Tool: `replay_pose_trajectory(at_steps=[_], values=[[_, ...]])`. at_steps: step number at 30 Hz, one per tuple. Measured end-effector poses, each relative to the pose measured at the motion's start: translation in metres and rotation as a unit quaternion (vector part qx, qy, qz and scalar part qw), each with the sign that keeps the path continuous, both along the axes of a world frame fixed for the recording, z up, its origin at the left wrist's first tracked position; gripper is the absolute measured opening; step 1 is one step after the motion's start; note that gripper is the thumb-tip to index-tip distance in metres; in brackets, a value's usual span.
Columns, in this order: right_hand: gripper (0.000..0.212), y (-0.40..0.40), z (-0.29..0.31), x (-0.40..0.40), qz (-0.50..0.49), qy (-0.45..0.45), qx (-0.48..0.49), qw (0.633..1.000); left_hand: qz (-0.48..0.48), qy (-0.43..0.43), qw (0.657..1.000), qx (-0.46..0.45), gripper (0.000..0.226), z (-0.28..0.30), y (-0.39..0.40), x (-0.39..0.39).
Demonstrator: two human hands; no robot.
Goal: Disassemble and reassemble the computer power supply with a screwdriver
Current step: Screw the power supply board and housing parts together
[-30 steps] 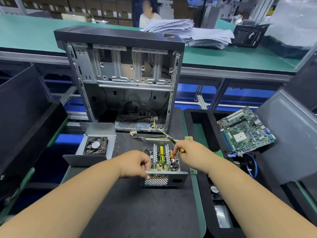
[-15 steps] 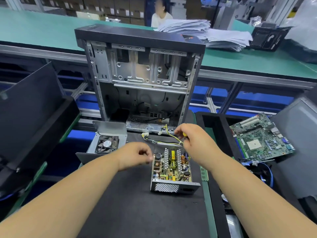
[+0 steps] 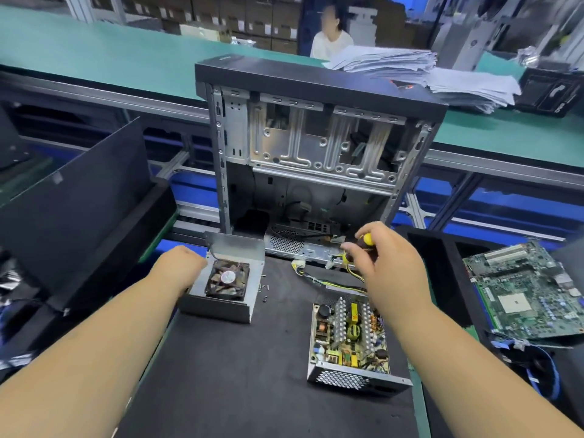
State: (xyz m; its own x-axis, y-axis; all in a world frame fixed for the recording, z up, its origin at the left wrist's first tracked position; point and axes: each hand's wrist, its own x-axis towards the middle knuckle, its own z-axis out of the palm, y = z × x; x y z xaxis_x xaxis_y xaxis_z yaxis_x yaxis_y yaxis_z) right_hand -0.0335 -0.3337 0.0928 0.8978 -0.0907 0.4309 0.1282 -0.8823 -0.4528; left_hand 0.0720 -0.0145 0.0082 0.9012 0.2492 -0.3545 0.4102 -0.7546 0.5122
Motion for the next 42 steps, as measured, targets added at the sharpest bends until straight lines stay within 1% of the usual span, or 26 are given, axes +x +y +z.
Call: replay_pose_trajectory(at_steps=[1, 2, 3, 5, 6, 8, 9, 12, 13, 14, 18, 19, 20, 21, 22, 23, 24, 26, 28, 30, 33, 36, 37, 39, 40, 42], values=[[0.020, 0.002, 0.000, 0.002, -0.020, 0.004, 0.052, 0.998, -0.021, 0.027, 0.999, 0.031, 0.022, -0.001, 0.000, 0.003], [0.022, 0.004, 0.000, 0.005, -0.043, 0.010, 0.117, 0.992, -0.035, 0.042, 0.997, 0.053, 0.017, -0.003, -0.001, 0.005], [0.024, 0.006, -0.002, 0.007, -0.067, 0.016, 0.176, 0.982, -0.036, 0.049, 0.997, 0.052, 0.014, -0.004, -0.002, 0.005], [0.028, 0.010, -0.006, 0.015, -0.106, 0.042, 0.259, 0.959, -0.030, 0.078, 0.995, 0.045, 0.053, -0.009, -0.008, 0.007], [0.028, 0.010, -0.010, 0.019, -0.115, 0.070, 0.292, 0.947, -0.038, 0.099, 0.993, 0.055, 0.070, -0.009, -0.012, 0.007], [0.028, 0.011, -0.018, 0.028, -0.111, 0.132, 0.360, 0.917, -0.049, 0.122, 0.988, 0.083, 0.093, -0.012, -0.023, 0.008], [0.029, 0.012, -0.023, 0.033, -0.104, 0.160, 0.406, 0.894, -0.053, 0.130, 0.985, 0.099, 0.100, -0.015, -0.029, 0.008], [0.021, 0.018, -0.030, 0.043, -0.086, 0.235, 0.552, 0.796, -0.061, 0.154, 0.975, 0.146, 0.122, -0.024, -0.046, 0.008], [0.019, 0.020, -0.031, 0.045, -0.076, 0.254, 0.576, 0.773, -0.063, 0.157, 0.971, 0.168, 0.128, -0.027, -0.051, 0.008], [0.019, 0.022, -0.033, 0.045, -0.061, 0.267, 0.588, 0.761, -0.064, 0.159, 0.966, 0.191, 0.132, -0.028, -0.055, 0.007], [0.014, 0.024, -0.034, 0.040, 0.024, 0.272, 0.583, 0.765, -0.060, 0.156, 0.950, 0.264, 0.133, -0.029, -0.069, 0.009], [0.020, 0.025, -0.032, 0.038, 0.033, 0.274, 0.582, 0.765, -0.060, 0.159, 0.947, 0.273, 0.133, -0.030, -0.071, 0.009], [0.032, 0.025, -0.030, 0.036, 0.041, 0.276, 0.584, 0.762, -0.060, 0.160, 0.945, 0.278, 0.130, -0.030, -0.073, 0.010], [0.043, 0.025, -0.029, 0.034, 0.048, 0.279, 0.587, 0.758, -0.059, 0.156, 0.946, 0.277, 0.126, -0.031, -0.074, 0.011], [0.048, 0.025, -0.028, 0.031, 0.054, 0.282, 0.590, 0.755, -0.057, 0.152, 0.948, 0.275, 0.120, -0.031, -0.074, 0.010], [0.049, 0.023, -0.027, 0.028, 0.062, 0.283, 0.589, 0.754, -0.054, 0.146, 0.949, 0.275, 0.114, -0.031, -0.074, 0.010], [0.044, 0.021, -0.027, 0.026, 0.068, 0.283, 0.584, 0.758, -0.053, 0.141, 0.949, 0.277, 0.108, -0.030, -0.073, 0.010], [0.032, 0.016, -0.027, 0.021, 0.074, 0.286, 0.552, 0.780, -0.053, 0.123, 0.951, 0.280, 0.096, -0.024, -0.070, 0.007], [0.029, 0.012, -0.028, 0.019, 0.074, 0.286, 0.523, 0.800, -0.057, 0.099, 0.952, 0.284, 0.087, -0.015, -0.066, 0.002], [0.024, 0.010, -0.028, 0.017, 0.078, 0.276, 0.529, 0.799, -0.060, 0.077, 0.954, 0.284, 0.081, -0.004, -0.065, -0.004], [0.021, 0.006, -0.028, 0.012, 0.077, 0.262, 0.550, 0.789, -0.068, 0.039, 0.962, 0.261, 0.085, 0.016, -0.064, -0.018], [0.014, 0.002, -0.029, 0.009, 0.067, 0.260, 0.561, 0.783, -0.102, -0.041, 0.972, 0.206, 0.090, 0.039, -0.070, -0.036], [0.018, 0.000, -0.030, 0.009, 0.059, 0.263, 0.557, 0.785, -0.119, -0.067, 0.973, 0.185, 0.091, 0.047, -0.074, -0.042], [0.032, -0.006, -0.033, 0.008, 0.040, 0.266, 0.529, 0.805, -0.153, -0.110, 0.972, 0.138, 0.092, 0.059, -0.085, -0.054], [0.031, -0.008, -0.032, 0.007, 0.034, 0.266, 0.511, 0.817, -0.170, -0.129, 0.970, 0.115, 0.094, 0.065, -0.091, -0.060], [0.023, -0.014, -0.029, 0.004, 0.024, 0.259, 0.478, 0.839, -0.219, -0.168, 0.957, 0.091, 0.096, 0.075, -0.103, -0.071]])
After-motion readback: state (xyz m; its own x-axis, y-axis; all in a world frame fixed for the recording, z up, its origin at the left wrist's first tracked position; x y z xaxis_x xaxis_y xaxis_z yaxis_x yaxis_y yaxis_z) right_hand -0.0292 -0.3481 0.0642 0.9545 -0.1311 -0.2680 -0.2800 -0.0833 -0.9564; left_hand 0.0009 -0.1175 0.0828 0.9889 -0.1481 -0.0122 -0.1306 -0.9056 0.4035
